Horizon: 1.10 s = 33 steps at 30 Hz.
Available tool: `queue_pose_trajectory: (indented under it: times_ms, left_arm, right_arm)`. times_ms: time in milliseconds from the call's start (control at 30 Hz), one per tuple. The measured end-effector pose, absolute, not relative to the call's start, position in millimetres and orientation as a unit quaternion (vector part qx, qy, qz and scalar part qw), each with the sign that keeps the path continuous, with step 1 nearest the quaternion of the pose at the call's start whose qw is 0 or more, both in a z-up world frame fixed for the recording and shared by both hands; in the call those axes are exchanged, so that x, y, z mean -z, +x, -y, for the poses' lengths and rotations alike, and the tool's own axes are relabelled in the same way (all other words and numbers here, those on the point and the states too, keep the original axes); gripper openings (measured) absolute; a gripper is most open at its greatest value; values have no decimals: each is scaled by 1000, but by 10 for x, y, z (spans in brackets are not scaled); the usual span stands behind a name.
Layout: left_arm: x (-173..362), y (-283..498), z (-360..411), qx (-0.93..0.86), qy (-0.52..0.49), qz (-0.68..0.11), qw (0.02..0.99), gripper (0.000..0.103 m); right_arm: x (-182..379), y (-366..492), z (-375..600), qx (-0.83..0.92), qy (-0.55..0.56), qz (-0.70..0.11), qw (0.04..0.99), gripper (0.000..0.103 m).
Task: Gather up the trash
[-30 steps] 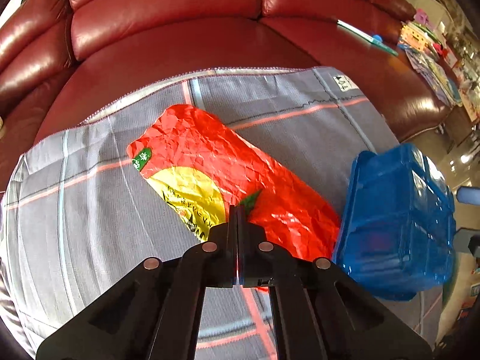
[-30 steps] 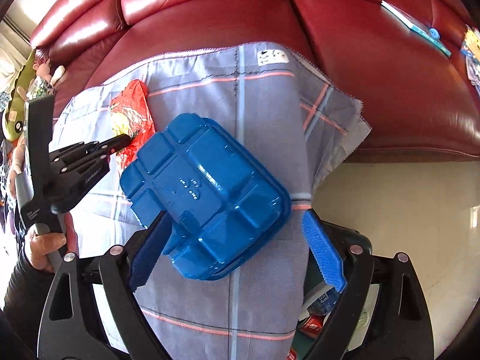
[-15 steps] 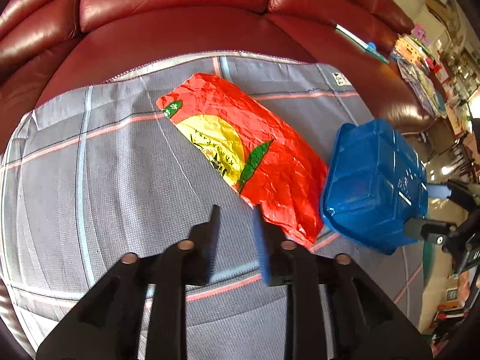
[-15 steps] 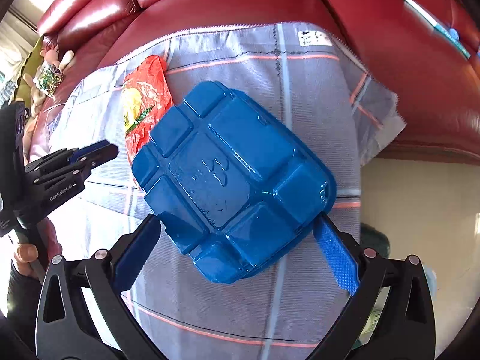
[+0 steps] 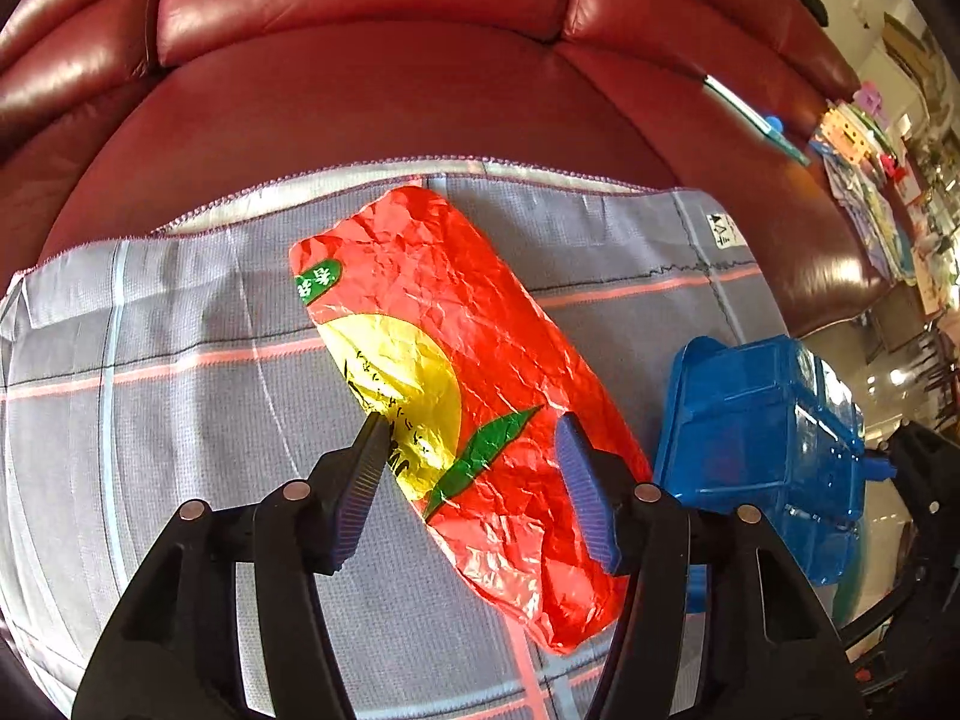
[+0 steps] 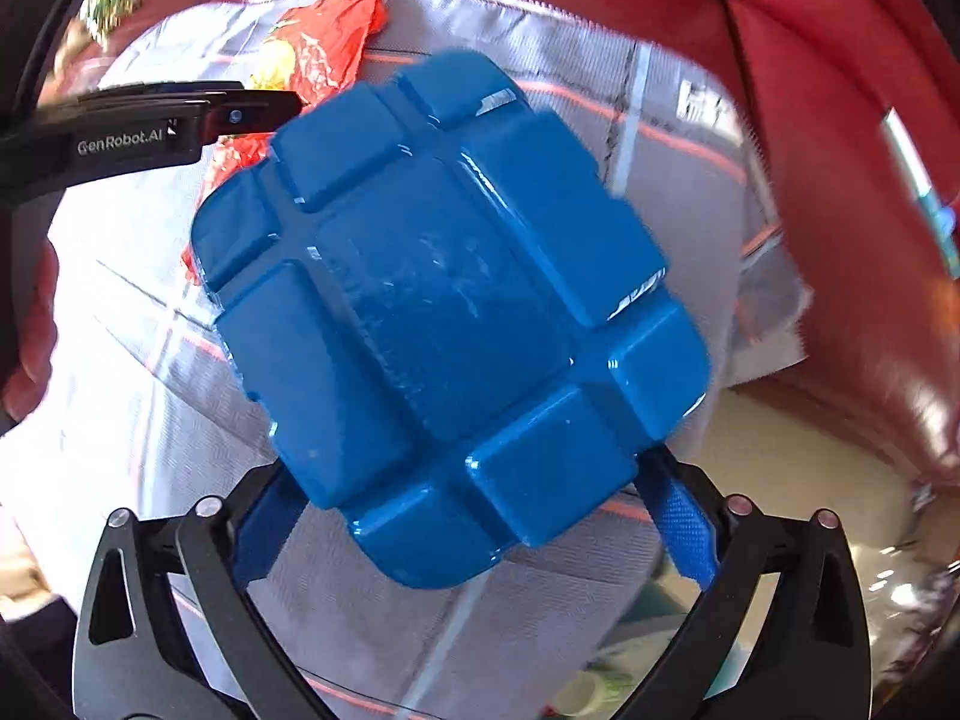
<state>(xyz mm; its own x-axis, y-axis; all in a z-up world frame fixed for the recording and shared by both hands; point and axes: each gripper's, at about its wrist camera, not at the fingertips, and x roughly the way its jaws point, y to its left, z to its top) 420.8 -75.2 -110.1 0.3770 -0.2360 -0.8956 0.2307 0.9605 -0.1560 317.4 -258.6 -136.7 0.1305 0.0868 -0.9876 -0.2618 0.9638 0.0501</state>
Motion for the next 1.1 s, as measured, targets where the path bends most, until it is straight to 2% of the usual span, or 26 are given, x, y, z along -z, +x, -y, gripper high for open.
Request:
queue_pose_trajectory:
  times_ms: [33, 67, 333, 700, 733, 767, 800, 833, 867, 900, 1100]
  left_arm:
    - [1102, 4208, 805, 136, 9, -536, 833, 3]
    - [1108, 4204, 859, 141, 15, -536, 832, 1]
    - [1034, 3900, 899, 151, 52, -513, 844, 0]
    - [754, 3300, 720, 178, 29, -521, 834, 2]
    - [750, 3332, 746, 175, 21, -527, 832, 5]
    - [739, 3375, 784, 169, 11, -531, 830, 14]
    - [727, 3409, 838, 166, 5, -532, 830, 40]
    - [719, 3443, 901, 160, 4, -530, 833, 76]
    - [710, 3472, 962, 148, 3, -525, 838, 84]
    - [711, 3507, 1019, 138, 5, -523, 841, 98]
    - [971, 3814, 1344, 83, 17, -550, 831, 99]
  right_arm:
    - [1333, 3160, 2610, -121, -58, -635, 760, 86]
    - [1306, 3145, 2637, -125, -50, -629, 766, 80]
    - [1215, 2914, 2871, -104, -4, -622, 776, 79]
    - [1037, 2334, 3188, -45, 29, -607, 793, 79]
    - [1025, 2315, 3227, -39, 34, -607, 793, 79]
    - [1017, 2295, 3285, -31, 40, -606, 794, 79]
    - [1003, 2278, 3337, -24, 43, -605, 795, 79]
    - [996, 2270, 3366, -20, 48, -603, 796, 79]
    - [988, 2266, 3418, -17, 53, -603, 796, 79]
    - [987, 2269, 3463, -13, 55, -603, 796, 79]
    - [1066, 2331, 3632, -16, 64, -605, 794, 79]
